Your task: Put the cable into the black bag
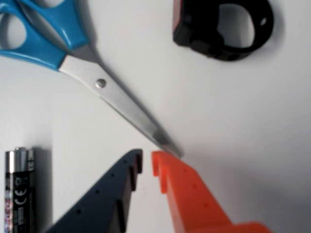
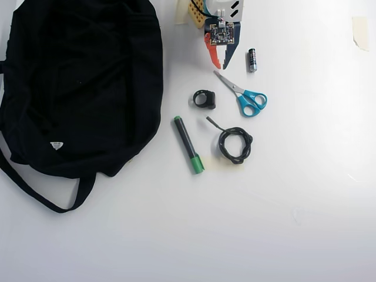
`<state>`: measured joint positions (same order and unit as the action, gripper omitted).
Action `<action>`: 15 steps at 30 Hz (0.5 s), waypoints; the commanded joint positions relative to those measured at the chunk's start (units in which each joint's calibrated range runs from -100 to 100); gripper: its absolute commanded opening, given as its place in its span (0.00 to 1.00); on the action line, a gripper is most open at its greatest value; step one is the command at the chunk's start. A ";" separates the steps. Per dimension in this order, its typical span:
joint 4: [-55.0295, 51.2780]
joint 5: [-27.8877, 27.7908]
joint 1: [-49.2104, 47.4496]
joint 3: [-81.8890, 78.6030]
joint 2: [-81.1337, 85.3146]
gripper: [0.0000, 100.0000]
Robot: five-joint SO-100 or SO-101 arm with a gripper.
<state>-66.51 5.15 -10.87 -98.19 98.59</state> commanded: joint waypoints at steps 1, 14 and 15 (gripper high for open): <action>0.01 -0.28 -0.27 -1.09 0.50 0.02; 0.01 0.14 -0.27 -1.09 0.50 0.02; 0.01 0.14 -0.27 -1.09 0.50 0.02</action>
<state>-66.51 5.15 -10.87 -98.19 98.59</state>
